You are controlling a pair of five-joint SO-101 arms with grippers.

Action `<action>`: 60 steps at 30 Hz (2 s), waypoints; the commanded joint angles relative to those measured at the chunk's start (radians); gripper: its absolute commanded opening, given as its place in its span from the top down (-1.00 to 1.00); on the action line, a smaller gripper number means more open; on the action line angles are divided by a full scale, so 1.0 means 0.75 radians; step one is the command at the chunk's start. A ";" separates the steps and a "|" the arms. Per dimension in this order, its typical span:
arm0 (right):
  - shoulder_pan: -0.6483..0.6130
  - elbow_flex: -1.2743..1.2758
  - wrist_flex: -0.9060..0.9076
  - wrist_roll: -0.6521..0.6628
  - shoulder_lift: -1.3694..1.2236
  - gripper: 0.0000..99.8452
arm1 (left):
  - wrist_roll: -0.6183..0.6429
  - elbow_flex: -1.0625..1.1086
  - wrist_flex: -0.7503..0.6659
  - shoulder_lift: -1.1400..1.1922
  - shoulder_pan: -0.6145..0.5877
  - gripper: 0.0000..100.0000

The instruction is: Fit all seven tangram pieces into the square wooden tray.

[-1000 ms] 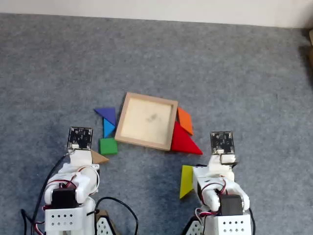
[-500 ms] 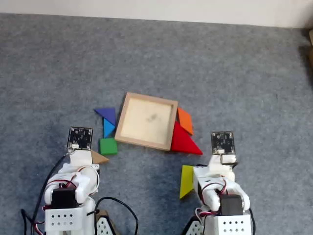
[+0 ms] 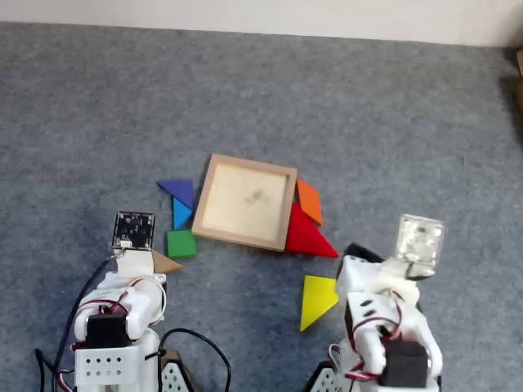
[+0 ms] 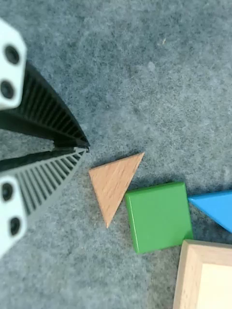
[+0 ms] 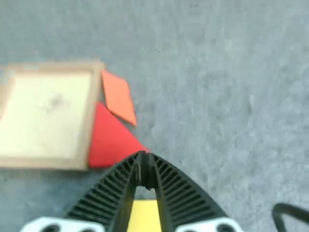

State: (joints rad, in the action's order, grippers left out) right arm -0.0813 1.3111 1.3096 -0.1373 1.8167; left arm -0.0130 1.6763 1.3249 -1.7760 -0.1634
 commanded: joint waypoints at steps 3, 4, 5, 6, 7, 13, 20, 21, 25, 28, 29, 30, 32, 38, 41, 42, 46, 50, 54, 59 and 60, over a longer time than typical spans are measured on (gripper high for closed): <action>0.017 -0.210 0.003 -0.113 -0.300 0.98 | -0.004 0.028 0.010 -0.060 0.028 0.99; 0.013 -0.247 0.001 -0.143 -0.371 0.96 | -0.004 0.028 0.010 -0.060 0.028 0.99; -0.007 -0.283 0.003 -0.168 -0.441 0.93 | -0.004 0.028 0.010 -0.060 0.028 0.99; -0.034 -0.312 0.013 -0.190 -0.515 0.87 | -0.004 0.028 0.010 -0.060 0.028 0.99; -0.060 -0.332 0.015 -0.213 -0.580 0.78 | -0.004 0.028 0.010 -0.060 0.028 0.99; -0.253 -0.353 0.015 -0.426 -0.915 0.17 | -0.004 0.028 0.010 -0.060 0.028 0.99; -0.443 -0.363 0.013 -0.528 -1.243 0.08 | -0.004 0.028 0.010 -0.060 0.028 0.99; -0.461 -0.365 0.013 -0.552 -1.292 0.08 | -0.004 0.028 0.010 -0.060 0.028 0.99; -0.504 -0.394 -0.034 -0.616 -1.441 0.08 | -0.004 0.028 0.010 -0.060 0.028 0.99; -0.510 -0.410 -0.095 -0.691 -1.511 0.08 | -0.004 0.028 0.010 -0.060 0.028 0.99; -0.519 -0.410 -0.126 -0.710 -1.527 0.08 | -0.004 0.028 0.010 -0.060 0.028 0.99; -0.533 -0.410 -0.152 -0.726 -1.542 0.08 | -0.004 0.028 0.010 -0.060 0.028 0.99; -0.562 -0.410 -0.199 -0.769 -1.574 0.08 | -0.004 0.028 0.010 -0.060 0.028 0.99; -0.619 -0.408 -0.318 -0.859 -1.683 0.08 | -0.004 0.028 0.010 -0.060 0.028 0.99; -0.619 -0.402 -0.390 -0.882 -1.779 0.08 | -0.004 0.028 0.010 -0.060 0.028 0.99; -0.619 -0.402 -0.406 -0.898 -1.816 0.08 | -0.004 0.028 0.010 -0.060 0.028 0.99; -0.584 -0.410 -0.437 -0.933 -1.926 0.08 | -0.004 0.028 0.010 -0.060 0.028 0.99; -0.478 -0.408 -0.486 -0.931 -1.947 0.08 | -0.004 0.028 0.010 -0.060 0.028 0.99; -0.373 -0.410 -0.488 -0.931 -1.947 0.08 | -0.004 0.028 0.010 -0.060 0.028 0.99; -0.310 -0.410 -0.490 -0.959 -1.947 0.08 | -0.004 0.028 0.010 -0.060 0.028 0.99; -0.298 -0.410 -0.500 -0.959 -1.947 0.08 | -0.004 0.028 0.010 -0.060 0.028 0.99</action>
State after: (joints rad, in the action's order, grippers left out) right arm -0.3529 1.0549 0.9582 -0.8385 0.3575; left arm -0.0130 1.6763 1.3249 -1.7760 -0.1634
